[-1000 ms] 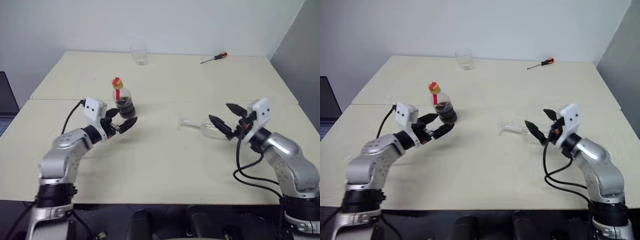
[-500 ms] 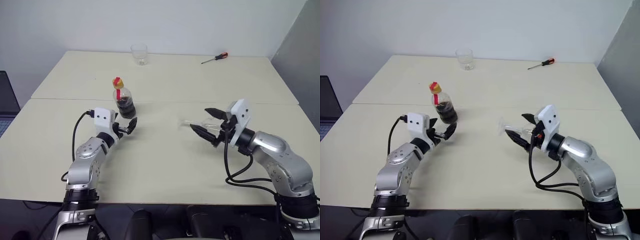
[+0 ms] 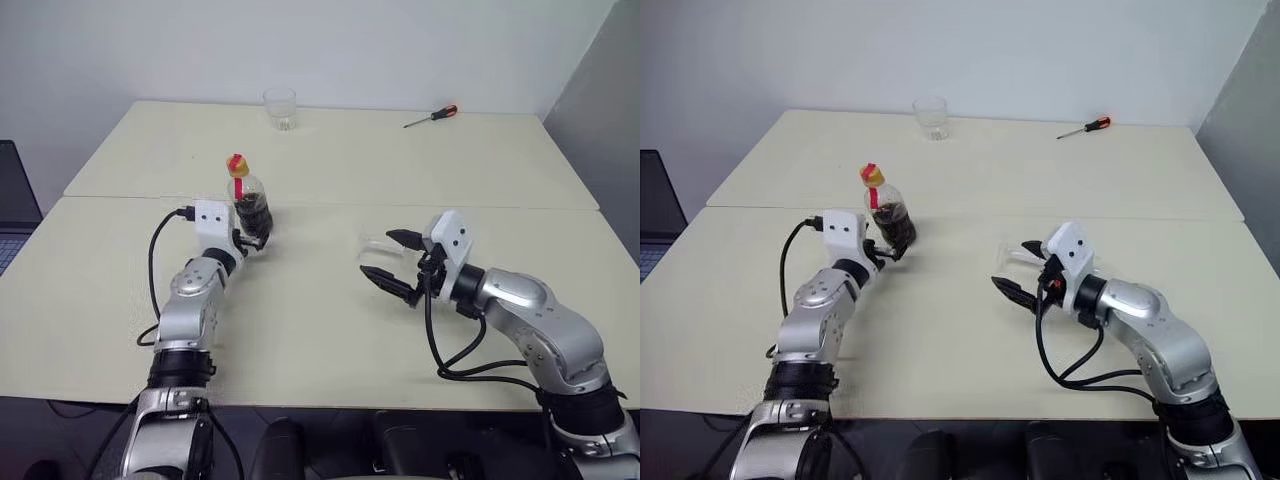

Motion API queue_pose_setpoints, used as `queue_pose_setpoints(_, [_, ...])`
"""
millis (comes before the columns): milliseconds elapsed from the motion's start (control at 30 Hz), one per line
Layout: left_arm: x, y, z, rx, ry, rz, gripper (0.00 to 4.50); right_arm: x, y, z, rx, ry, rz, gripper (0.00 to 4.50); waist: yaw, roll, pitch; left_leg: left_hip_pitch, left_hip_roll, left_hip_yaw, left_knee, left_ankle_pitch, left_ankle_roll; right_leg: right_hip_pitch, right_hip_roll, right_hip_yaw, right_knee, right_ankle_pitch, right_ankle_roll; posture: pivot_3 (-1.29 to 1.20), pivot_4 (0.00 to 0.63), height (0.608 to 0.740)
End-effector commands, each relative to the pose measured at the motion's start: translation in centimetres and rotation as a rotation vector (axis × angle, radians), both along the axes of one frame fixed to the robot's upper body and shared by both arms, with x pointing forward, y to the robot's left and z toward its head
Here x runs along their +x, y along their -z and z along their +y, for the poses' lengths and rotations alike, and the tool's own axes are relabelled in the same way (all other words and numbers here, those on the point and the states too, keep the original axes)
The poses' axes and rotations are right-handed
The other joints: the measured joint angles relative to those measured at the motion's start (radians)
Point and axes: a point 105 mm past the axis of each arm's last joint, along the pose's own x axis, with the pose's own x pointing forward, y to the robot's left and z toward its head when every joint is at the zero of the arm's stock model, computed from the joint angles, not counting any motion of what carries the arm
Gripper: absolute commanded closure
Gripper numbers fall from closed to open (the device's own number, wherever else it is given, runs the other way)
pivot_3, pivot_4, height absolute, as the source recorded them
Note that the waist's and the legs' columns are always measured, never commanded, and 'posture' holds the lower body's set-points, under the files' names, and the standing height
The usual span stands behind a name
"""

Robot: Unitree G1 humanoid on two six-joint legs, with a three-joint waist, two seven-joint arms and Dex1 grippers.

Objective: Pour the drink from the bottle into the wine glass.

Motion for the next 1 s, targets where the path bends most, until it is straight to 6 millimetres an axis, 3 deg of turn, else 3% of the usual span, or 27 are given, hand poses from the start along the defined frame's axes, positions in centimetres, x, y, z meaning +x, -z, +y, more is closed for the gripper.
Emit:
queue_pose_setpoints(33, [1.0, -1.5, -0.3, 0.029, 0.003, -0.065, 0.0, -0.1, -1.1, 0.4, 0.006, -0.022, -0.044, 0.02, 0.0, 0.0, 0.0, 0.0, 0.0, 0.0, 0.0, 0.0, 0.0, 0.0, 0.0, 0.0, 0.0, 0.0, 0.0, 0.0, 0.15, 0.74])
queue_pose_setpoints(367, [3.2, -1.7, -0.3, 0.07, -0.002, -0.11, 0.0, -0.1, -1.1, 0.2, 0.005, -0.012, -0.047, 0.02, 0.0, 0.0, 0.0, 0.0, 0.0, 0.0, 0.0, 0.0, 0.0, 0.0, 0.0, 0.0, 0.0, 0.0, 0.0, 0.0, 0.15, 0.74])
queue_pose_setpoints(467, [3.3, -1.8, -0.8, 0.061, 0.029, -0.122, 0.57, -0.1, -1.2, 0.0, 0.002, -0.003, -0.052, 0.0, -0.001, 0.0, 0.0, -0.001, 0.0, 0.0, 0.0, 0.0, 0.0, 0.0, 0.0, 0.0, -0.001, 0.0, 0.0, 0.0, 0.15, 0.74])
queue_pose_setpoints(667, [3.2, -1.7, -1.2, 0.068, 0.048, -0.134, 2.25, -0.2, -1.1, -0.3, -0.002, 0.009, -0.055, 0.0, -0.001, 0.0, 0.0, -0.001, 0.0, 0.0, 0.0, 0.0, 0.0, 0.0, 0.0, 0.0, -0.001, 0.0, 0.0, 0.0, 0.15, 0.74])
queue_pose_setpoints(767, [3.1, -1.7, -1.1, 0.067, 0.048, -0.136, 2.55, 0.0, -1.2, -0.3, -0.004, 0.013, -0.062, 0.0, -0.001, 0.0, 0.0, -0.001, 0.0, 0.0, 0.0, 0.0, 0.0, 0.0, 0.0, 0.0, 0.0, 0.0, 0.0, 0.0, 0.15, 0.74])
queue_pose_setpoints(867, [3.1, -2.0, -1.2, 0.066, 0.06, -0.141, 2.58, 0.4, -2.0, -0.3, 0.036, 0.022, -0.069, 0.0, -0.001, 0.0, 0.0, -0.001, 0.0, 0.0, 0.0, 0.0, 0.0, 0.0, 0.0, 0.0, -0.001, 0.0, 0.0, 0.0, 0.15, 0.74])
queue_pose_setpoints(1000, [2.4, -2.8, -3.4, 0.056, 0.192, -0.143, 2.58, 1.4, -4.5, -1.0, 0.104, 0.069, -0.088, 0.0, -0.001, 0.0, 0.0, -0.001, 0.0, 0.0, 0.0, 0.0, 0.0, 0.0, 0.0, 0.0, 0.0, 0.0, 0.0, 0.0, 0.15, 0.74])
